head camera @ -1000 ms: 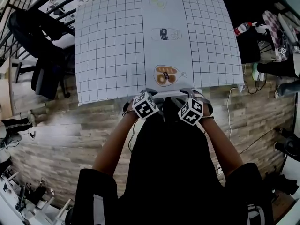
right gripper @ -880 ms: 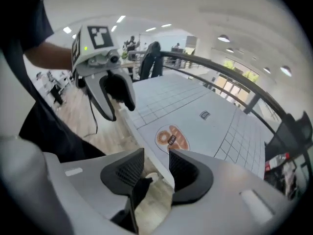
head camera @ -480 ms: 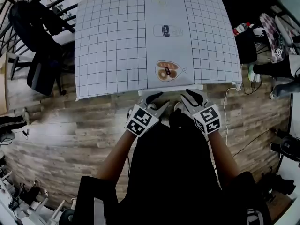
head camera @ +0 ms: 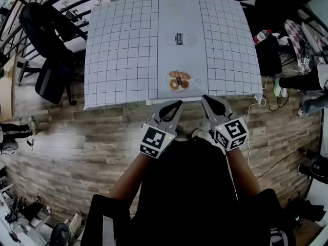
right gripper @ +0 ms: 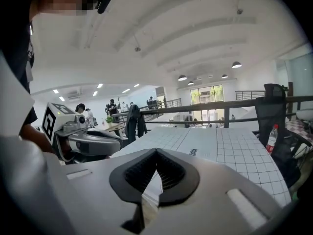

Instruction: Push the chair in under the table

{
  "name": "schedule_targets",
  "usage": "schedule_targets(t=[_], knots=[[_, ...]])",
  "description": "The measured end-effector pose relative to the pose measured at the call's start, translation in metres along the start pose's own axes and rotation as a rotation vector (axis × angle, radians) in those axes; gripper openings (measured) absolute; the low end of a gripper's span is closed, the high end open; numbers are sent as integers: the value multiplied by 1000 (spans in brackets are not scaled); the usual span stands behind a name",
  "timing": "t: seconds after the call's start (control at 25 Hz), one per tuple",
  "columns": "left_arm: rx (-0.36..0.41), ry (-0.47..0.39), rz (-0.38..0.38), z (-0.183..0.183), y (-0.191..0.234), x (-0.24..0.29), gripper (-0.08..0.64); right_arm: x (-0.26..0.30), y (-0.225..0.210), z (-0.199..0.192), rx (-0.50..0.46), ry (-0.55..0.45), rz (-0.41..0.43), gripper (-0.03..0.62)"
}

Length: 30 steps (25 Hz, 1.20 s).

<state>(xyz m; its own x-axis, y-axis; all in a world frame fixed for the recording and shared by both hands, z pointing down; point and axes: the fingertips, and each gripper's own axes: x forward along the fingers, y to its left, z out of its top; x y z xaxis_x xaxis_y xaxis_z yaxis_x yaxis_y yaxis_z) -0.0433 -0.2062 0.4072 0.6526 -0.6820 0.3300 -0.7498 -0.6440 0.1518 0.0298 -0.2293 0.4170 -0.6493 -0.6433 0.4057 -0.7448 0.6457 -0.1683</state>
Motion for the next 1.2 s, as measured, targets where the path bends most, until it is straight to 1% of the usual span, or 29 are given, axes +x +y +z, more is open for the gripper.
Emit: schedule_targets(t=[0.2, 0.36, 0.48, 0.56, 0.64, 0.72, 0.76, 0.8, 1.0, 1.12, 1.2], knots=[[12, -79, 78, 31, -19, 5, 11, -34, -10, 36, 8, -145, -53, -2], [26, -160, 179, 55, -25, -4, 11, -57, -7, 64, -2, -254, -80, -2], [67, -191, 267, 70, -23, -1, 11, -65, -14, 76, -25, -302, -96, -2], [82, -220, 309, 80, -27, 1, 11, -73, -20, 79, -50, -320, -113, -2], [95, -246, 342, 83, -49, -7, 11, -96, -16, 73, -74, -336, -119, -3], [117, -265, 364, 82, -80, -21, 11, -127, -7, 65, -96, -358, -113, -3], [125, -272, 370, 83, -87, -24, 11, -133, -5, 65, -107, -367, -108, -3], [128, -277, 374, 83, -85, -21, 11, -131, -7, 66, -114, -370, -104, -3], [119, -276, 389, 96, -48, 6, 11, -94, -27, 84, -114, -352, -100, -3], [109, -277, 392, 99, -52, 8, 11, -99, -29, 82, -110, -348, -101, -3], [120, -278, 393, 99, -57, 9, 11, -102, -30, 80, -108, -348, -105, -3]])
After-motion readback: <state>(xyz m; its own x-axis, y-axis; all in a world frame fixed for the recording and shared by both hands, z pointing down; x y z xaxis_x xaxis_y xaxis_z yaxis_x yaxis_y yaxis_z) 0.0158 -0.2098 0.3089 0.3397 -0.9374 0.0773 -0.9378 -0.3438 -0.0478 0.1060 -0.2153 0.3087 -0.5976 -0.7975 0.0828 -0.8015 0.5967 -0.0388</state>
